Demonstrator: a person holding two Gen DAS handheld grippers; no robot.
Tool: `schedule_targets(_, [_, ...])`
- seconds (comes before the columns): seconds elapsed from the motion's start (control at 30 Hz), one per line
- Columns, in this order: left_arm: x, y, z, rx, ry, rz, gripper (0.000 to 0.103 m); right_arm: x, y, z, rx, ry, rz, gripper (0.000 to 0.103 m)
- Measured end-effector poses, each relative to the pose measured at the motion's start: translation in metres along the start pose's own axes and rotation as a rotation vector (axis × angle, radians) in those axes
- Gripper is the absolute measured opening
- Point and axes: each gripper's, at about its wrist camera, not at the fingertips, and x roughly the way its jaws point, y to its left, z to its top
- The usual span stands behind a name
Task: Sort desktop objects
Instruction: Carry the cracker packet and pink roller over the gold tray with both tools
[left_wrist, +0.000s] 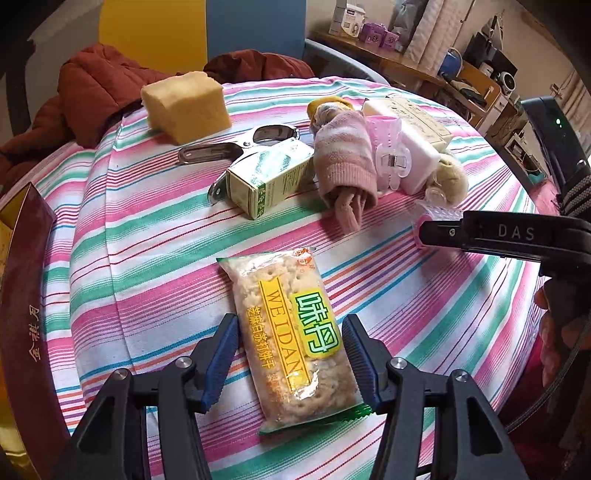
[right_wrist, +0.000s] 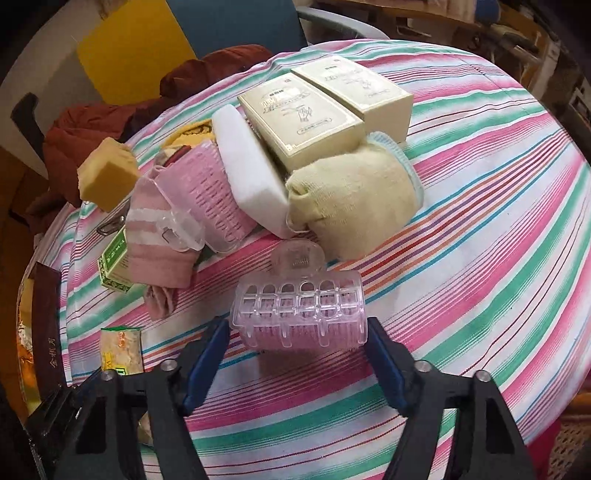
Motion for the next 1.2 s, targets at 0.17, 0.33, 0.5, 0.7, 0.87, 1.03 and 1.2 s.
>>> schedule_targets(0.17, [0.0,0.0,-0.002,0.004,-0.013,-0.002,0.06,0.0,0.001,-0.004,-0.005,0.002,0.01,0.066])
schedule_targets(0.33, [0.0,0.004,-0.003,-0.019,-0.02,-0.024,0.061,-0.004,0.0,0.002,-0.001,0.004,0.014,0.066])
schedule_targets(0.5, [0.002,0.004,-0.001,-0.018,0.004,-0.017,0.062,-0.012,-0.008,-0.001,0.003,0.005,0.023,0.066])
schedule_targets(0.7, [0.004,-0.004,-0.005,0.054,-0.001,0.005,0.068,-0.011,-0.007,0.0,-0.006,0.007,0.019,0.066])
schedule_targets(0.87, [-0.003,0.01,-0.008,-0.007,-0.028,-0.003,0.049,-0.012,-0.002,0.0,-0.017,0.005,0.029,0.066])
schedule_targets(1.03, [-0.011,0.019,-0.014,-0.046,-0.04,-0.015,0.049,-0.012,0.003,-0.002,-0.033,0.006,0.052,0.066])
schedule_targets(1.2, [-0.021,0.032,-0.022,-0.083,-0.054,-0.004,0.048,-0.014,0.013,-0.004,-0.069,-0.001,0.077,0.066])
